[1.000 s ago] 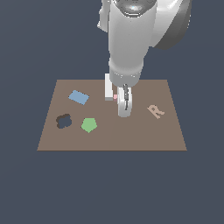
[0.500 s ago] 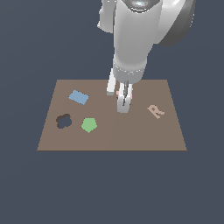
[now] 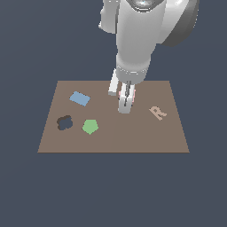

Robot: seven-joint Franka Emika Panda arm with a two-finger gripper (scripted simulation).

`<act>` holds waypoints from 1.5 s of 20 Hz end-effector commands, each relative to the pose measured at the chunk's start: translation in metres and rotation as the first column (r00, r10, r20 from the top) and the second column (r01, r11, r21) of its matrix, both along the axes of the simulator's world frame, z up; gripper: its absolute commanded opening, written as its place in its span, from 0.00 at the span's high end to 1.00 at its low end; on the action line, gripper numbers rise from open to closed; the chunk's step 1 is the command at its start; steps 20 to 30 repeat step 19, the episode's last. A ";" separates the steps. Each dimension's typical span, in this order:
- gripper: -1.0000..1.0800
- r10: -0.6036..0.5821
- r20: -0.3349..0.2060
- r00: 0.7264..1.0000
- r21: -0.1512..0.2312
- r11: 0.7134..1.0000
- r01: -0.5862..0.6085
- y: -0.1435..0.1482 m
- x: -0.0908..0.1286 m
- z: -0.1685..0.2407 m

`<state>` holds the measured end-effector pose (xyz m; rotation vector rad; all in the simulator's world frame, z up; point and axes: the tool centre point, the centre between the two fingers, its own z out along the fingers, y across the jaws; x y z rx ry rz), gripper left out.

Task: Insert a designated object into the corresponding slot on a board.

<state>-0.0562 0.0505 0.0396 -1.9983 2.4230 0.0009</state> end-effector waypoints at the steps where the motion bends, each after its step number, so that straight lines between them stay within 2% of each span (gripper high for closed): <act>1: 1.00 0.003 0.000 1.000 0.000 1.000 -0.003 0.000 0.000 0.000; 9: 1.00 0.004 0.000 1.000 0.000 1.000 -0.004 0.000 0.000 -0.010; 10: 0.04 0.004 0.000 1.000 0.000 1.000 -0.004 0.000 0.000 -0.010; 30: 0.04 0.004 0.000 1.000 0.000 1.000 -0.004 0.000 0.000 -0.010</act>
